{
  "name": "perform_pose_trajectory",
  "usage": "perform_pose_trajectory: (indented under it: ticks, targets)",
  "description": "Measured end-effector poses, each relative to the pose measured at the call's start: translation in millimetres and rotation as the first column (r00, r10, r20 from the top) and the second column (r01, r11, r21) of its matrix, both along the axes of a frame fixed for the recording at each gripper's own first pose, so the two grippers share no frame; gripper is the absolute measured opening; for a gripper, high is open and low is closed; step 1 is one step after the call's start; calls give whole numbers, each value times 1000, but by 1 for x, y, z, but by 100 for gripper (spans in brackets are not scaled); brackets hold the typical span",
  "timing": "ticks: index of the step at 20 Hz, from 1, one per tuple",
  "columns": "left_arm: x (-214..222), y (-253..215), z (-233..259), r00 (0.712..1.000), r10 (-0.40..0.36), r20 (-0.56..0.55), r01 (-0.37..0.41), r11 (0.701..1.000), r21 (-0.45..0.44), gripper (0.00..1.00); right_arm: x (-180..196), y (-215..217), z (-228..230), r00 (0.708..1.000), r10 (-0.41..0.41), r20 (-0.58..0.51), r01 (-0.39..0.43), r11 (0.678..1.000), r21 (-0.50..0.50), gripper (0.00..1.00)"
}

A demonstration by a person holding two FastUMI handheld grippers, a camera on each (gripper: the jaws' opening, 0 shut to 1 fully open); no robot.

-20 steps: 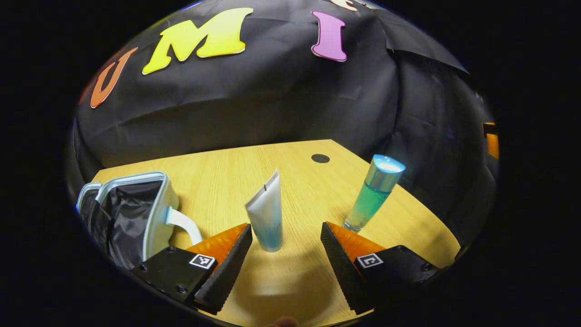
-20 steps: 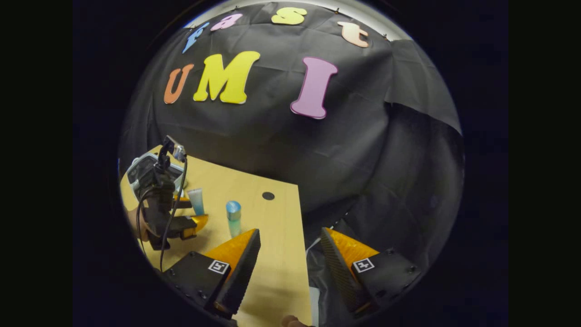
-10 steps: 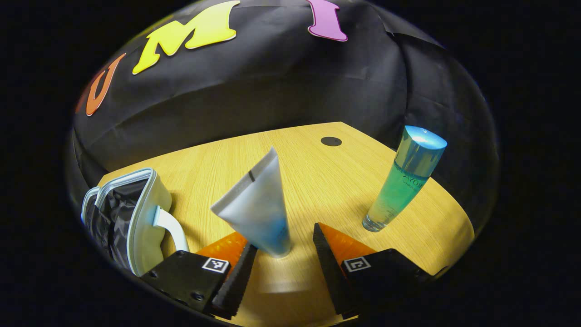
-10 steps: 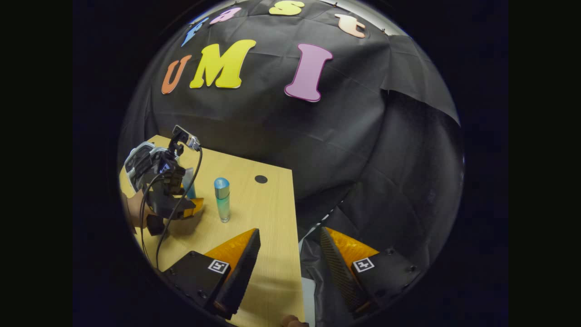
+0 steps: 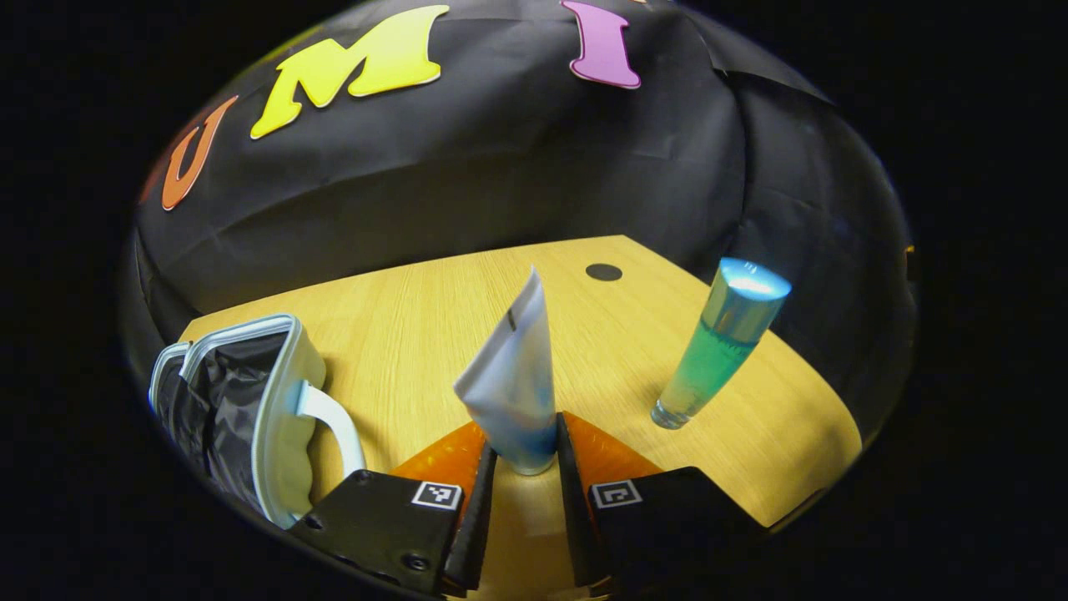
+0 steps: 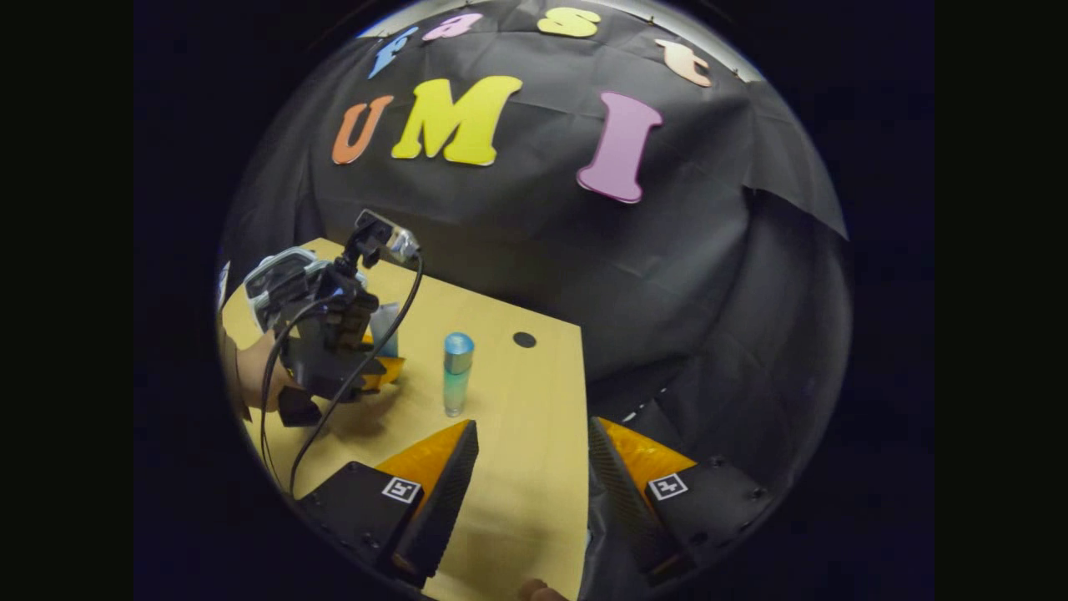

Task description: First open the suitcase, pack the skin care products into it, and then close the suitcase.

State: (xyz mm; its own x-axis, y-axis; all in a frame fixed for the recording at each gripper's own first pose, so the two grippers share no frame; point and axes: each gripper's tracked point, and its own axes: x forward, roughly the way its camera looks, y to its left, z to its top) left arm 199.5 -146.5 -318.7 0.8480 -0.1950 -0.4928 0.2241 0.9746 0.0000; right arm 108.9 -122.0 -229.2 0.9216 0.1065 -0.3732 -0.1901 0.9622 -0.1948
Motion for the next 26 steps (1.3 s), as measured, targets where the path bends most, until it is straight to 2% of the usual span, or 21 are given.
perform_pose_trajectory:
  ticks: [3,6,11,14,18,21,23,24,26]
  targets:
    - [-24,7,26,1000,-13,18,13,1000,-17,42,21,37,-8,997,77,0,-77,993,90,80]
    - [-57,26,42,1000,10,6,-9,1000,-18,42,53,61,-31,996,85,-37,-78,985,152,80]
    - [-116,57,47,1000,13,-16,-13,1000,20,42,91,84,-79,991,69,-116,-51,988,147,80]
    - [-139,71,51,998,67,-23,-67,997,-23,42,107,101,-90,989,91,-119,-67,980,190,80]
    - [-156,92,58,990,139,-35,-141,989,-49,42,132,99,-107,993,33,-112,-16,989,147,80]
    - [-166,105,69,983,178,-38,-180,981,-69,42,141,105,-117,992,23,-124,-4,989,150,80]
    - [-176,112,72,981,187,-53,-191,978,-82,42,147,105,-119,993,4,-121,15,988,152,68]
    - [-181,114,73,979,192,-64,-198,975,-97,42,148,106,-120,992,-1,-123,20,988,152,59]
    - [-193,126,80,976,205,-72,-211,973,-94,42,151,100,-121,993,-30,-118,46,990,134,55]
